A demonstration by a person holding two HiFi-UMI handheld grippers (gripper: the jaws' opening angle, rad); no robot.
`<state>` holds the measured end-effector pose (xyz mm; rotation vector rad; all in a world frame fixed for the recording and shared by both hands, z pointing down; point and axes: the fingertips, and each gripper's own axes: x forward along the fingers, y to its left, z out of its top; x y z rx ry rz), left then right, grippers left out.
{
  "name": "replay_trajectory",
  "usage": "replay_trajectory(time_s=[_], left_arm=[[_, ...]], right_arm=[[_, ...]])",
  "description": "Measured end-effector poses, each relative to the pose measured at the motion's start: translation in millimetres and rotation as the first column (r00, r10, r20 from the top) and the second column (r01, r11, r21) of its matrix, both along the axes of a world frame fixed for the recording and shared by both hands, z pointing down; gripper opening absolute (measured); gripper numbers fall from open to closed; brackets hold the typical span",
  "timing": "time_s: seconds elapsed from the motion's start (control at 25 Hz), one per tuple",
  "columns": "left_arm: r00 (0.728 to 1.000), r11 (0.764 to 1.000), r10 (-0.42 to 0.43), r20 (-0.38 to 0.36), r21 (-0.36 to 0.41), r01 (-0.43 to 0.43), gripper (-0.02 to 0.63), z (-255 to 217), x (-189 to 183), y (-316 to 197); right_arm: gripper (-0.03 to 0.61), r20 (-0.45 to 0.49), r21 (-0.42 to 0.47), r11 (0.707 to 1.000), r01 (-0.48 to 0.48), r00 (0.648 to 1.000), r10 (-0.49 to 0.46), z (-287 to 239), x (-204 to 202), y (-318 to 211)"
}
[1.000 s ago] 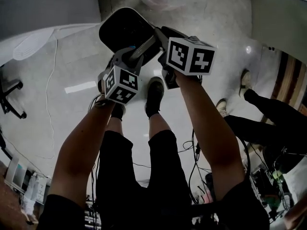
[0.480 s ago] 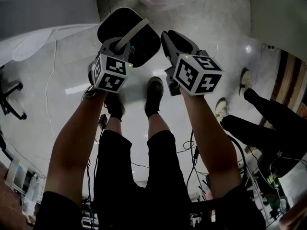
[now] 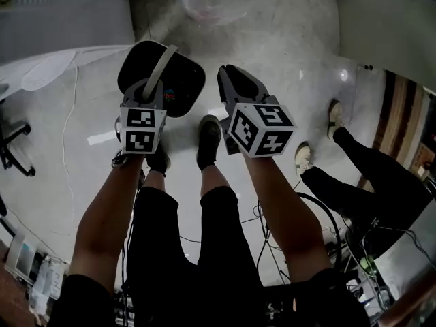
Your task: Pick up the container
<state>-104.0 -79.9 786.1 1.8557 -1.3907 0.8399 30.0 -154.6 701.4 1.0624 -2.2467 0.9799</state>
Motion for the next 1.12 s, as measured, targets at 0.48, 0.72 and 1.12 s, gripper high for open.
replay_trajectory(time_s=[0.48, 0.72, 1.12], left_arm=[[0.994, 0.992, -0.090, -0.060, 0.077, 0.095, 0.029, -162.6, -6.1, 30.0], [0.994, 0.985, -0.099, -0.044, 0.137, 0.104, 0.029, -267.3, -13.8, 29.6], [0.990, 0.974, -0.138, -0.037, 0.179, 0.143, 0.029, -394.9, -22.2, 67.4]], right_arm=[[0.026, 0.086, 0.109, 0.990, 0.085, 0.992, -0.095, -146.9, -25.4, 26.9], [0.023, 0.111, 0.179, 0.980, 0.081, 0.988, -0.102, -244.3, -19.7, 30.1], [0.014, 0.182, 0.275, 0.959, 0.074, 0.975, -0.128, -399.3, -20.2, 45.5]])
